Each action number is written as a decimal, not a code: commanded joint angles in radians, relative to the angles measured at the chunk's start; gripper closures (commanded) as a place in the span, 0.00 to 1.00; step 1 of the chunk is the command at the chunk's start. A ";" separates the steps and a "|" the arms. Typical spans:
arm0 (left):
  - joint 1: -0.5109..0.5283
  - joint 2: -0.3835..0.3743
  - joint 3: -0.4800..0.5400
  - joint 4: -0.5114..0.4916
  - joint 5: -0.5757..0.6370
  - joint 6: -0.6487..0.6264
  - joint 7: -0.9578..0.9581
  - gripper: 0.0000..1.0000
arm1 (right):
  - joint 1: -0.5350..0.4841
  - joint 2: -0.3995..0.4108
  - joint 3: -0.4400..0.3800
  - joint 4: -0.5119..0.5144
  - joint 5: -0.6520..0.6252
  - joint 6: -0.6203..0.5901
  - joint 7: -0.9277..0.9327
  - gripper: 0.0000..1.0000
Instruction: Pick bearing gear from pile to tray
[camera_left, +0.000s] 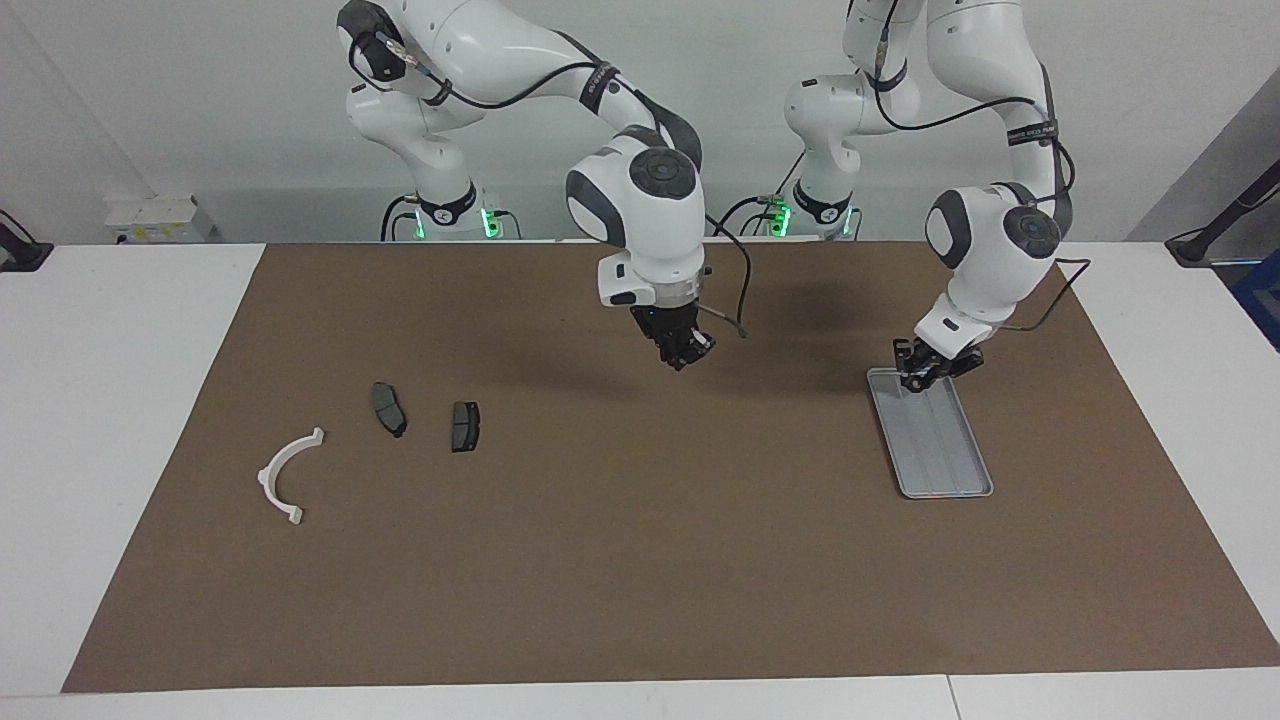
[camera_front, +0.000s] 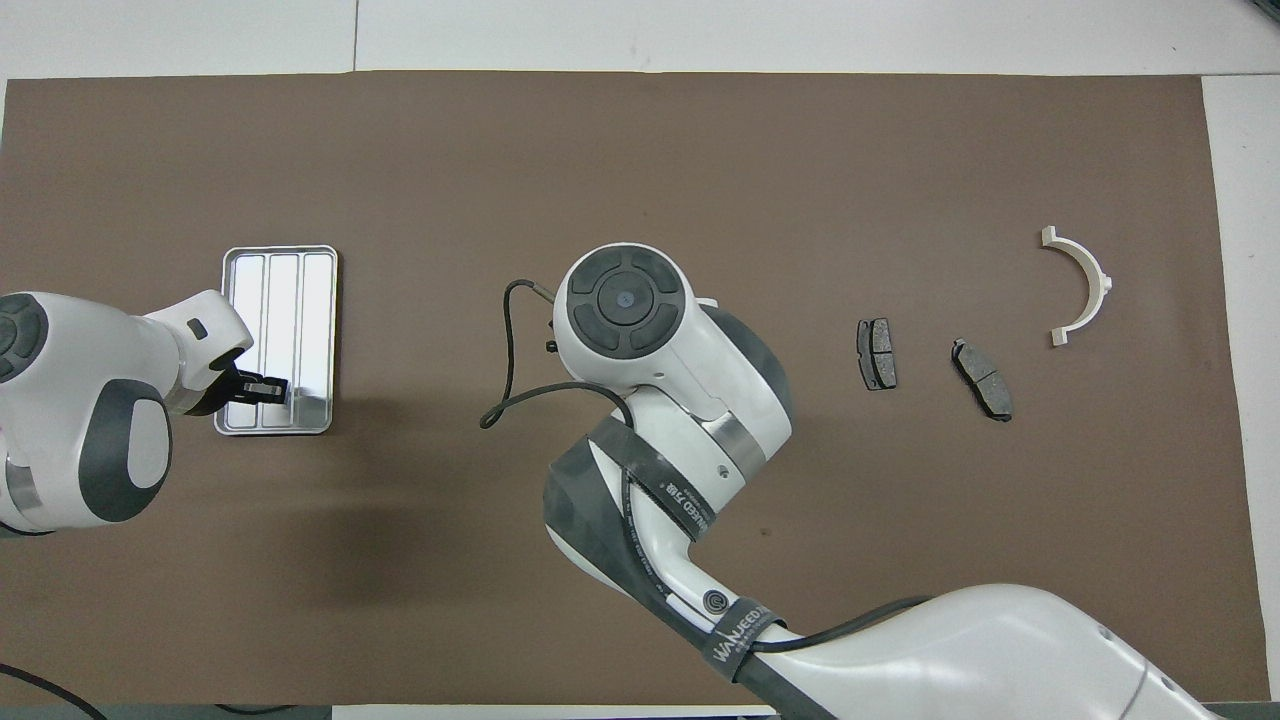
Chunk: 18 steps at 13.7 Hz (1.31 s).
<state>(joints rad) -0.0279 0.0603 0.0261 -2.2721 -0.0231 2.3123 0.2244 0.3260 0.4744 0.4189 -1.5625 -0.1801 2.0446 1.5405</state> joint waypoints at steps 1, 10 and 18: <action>0.017 0.015 -0.011 -0.032 -0.014 0.071 0.029 1.00 | 0.038 0.123 -0.003 0.004 -0.172 0.118 0.154 1.00; 0.016 0.047 -0.011 -0.030 -0.012 0.095 0.030 0.20 | 0.022 0.178 -0.006 -0.004 -0.197 0.209 0.162 1.00; -0.035 0.033 -0.022 0.315 -0.014 -0.353 -0.086 0.00 | 0.016 0.178 -0.009 0.002 -0.193 0.204 0.178 0.00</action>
<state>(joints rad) -0.0322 0.0968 0.0087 -2.0102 -0.0243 2.0224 0.2026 0.3546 0.6535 0.4040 -1.5593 -0.3538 2.2376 1.6888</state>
